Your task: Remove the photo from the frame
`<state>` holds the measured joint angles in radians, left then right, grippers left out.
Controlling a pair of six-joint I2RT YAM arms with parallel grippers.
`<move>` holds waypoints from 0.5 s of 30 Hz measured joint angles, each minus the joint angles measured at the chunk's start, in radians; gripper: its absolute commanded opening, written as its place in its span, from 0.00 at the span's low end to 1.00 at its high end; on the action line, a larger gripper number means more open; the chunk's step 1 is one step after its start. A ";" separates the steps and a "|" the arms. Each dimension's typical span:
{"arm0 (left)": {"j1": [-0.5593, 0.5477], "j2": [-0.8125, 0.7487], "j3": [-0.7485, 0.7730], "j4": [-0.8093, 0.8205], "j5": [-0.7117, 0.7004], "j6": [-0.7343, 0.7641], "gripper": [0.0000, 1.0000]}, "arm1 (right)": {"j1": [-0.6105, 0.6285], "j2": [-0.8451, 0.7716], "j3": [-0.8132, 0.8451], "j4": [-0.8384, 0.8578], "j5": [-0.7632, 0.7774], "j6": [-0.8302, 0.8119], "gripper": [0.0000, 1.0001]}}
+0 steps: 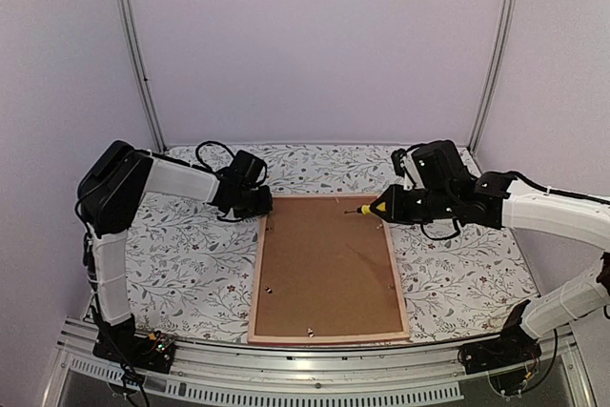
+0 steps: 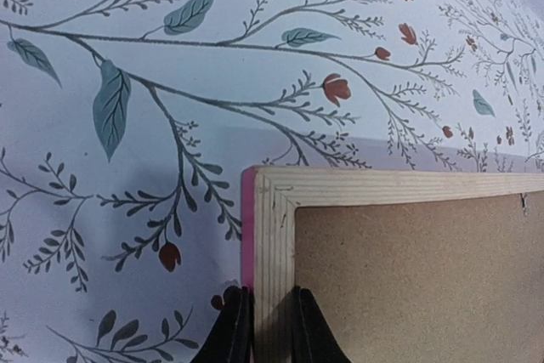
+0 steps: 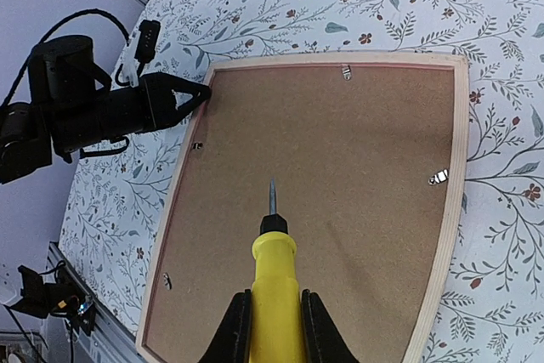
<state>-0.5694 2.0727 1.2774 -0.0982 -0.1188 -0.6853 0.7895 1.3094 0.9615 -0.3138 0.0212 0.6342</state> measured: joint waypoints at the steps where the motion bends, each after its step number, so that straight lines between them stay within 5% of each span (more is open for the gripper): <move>1: -0.005 -0.011 -0.017 0.005 0.000 -0.013 0.14 | 0.002 0.012 0.000 0.000 -0.007 -0.003 0.00; 6: -0.018 -0.049 -0.068 0.015 0.008 -0.061 0.17 | 0.026 0.089 0.005 -0.005 -0.039 -0.014 0.00; 15: -0.021 -0.082 -0.075 -0.029 0.052 -0.088 0.44 | 0.084 0.202 0.104 -0.010 -0.080 -0.027 0.00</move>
<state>-0.5900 1.9903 1.2026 -0.1268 -0.0669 -0.7731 0.8730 1.5116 1.0653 -0.3241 -0.0586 0.6067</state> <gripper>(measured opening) 0.397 0.161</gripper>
